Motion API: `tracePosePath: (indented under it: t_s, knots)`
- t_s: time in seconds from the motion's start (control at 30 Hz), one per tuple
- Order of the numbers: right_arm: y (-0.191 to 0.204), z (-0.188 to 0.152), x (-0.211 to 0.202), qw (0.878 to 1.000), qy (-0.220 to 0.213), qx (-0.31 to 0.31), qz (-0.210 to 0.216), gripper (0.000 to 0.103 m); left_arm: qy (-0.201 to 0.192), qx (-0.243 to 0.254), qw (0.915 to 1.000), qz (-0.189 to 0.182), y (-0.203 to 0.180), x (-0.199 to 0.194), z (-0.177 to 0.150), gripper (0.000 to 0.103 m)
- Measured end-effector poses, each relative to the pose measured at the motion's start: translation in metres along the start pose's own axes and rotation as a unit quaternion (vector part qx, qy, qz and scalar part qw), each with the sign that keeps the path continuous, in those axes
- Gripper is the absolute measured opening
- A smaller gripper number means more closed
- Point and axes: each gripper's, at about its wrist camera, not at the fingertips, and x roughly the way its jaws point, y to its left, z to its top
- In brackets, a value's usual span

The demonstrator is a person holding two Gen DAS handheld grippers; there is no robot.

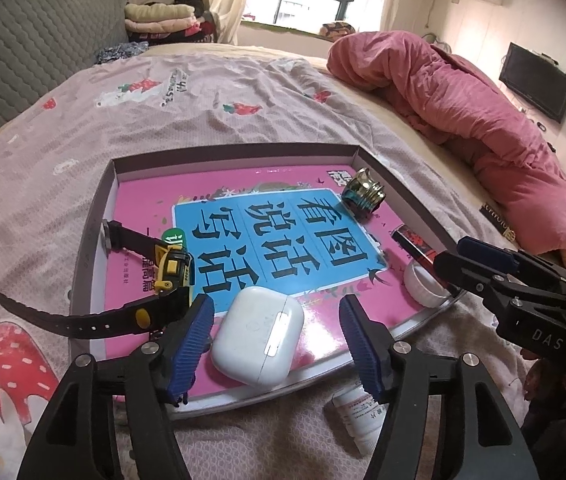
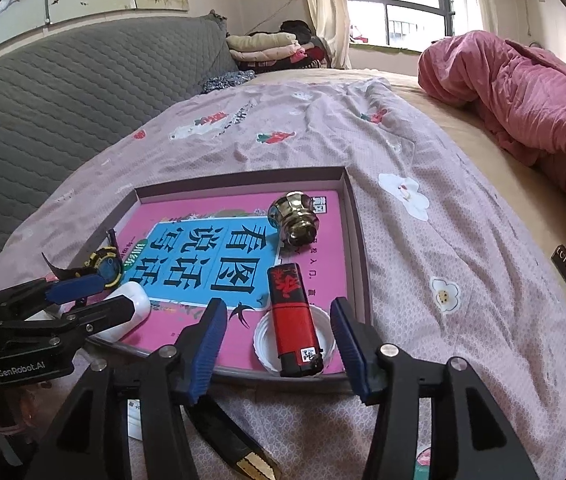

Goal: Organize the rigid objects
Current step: 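Lower the lighter beside the white cap and the earbud case onto the book, opening both grippers, then move the left gripper toward the white pill bottle while the right gripper grasps the black perfume bottle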

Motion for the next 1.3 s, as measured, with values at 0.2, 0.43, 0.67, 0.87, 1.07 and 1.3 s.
tracePosePath:
  t_s: [0.2, 0.43, 0.67, 0.87, 1.07, 1.3]
  knots:
    - [0.002, 0.0, -0.012, 1.0, -0.021, -0.009, 0.005, 0.054, -0.006, 0.002, 1.0, 0.002, -0.002, -0.009, -0.003, 0.067]
    - [0.011, -0.002, -0.025, 0.999, -0.037, -0.037, 0.0, 0.054, -0.001, 0.011, 0.9999, 0.005, -0.011, -0.017, -0.014, 0.067]
    - [0.018, -0.011, -0.03, 0.998, -0.03, -0.052, 0.0, 0.054, 0.001, 0.019, 0.9998, 0.01, -0.019, -0.024, -0.022, 0.067]
    - [0.024, -0.019, -0.033, 0.997, -0.023, -0.071, -0.008, 0.054, 0.006, 0.029, 0.9995, 0.011, -0.027, -0.028, -0.028, 0.067]
    - [0.025, -0.024, -0.035, 0.997, -0.012, -0.072, -0.013, 0.054, 0.005, 0.033, 0.9994, 0.006, -0.031, -0.036, -0.033, 0.067]
    - [0.022, -0.03, -0.034, 0.998, 0.017, -0.065, -0.017, 0.054, 0.024, 0.033, 0.9992, -0.001, -0.038, -0.037, -0.039, 0.067]
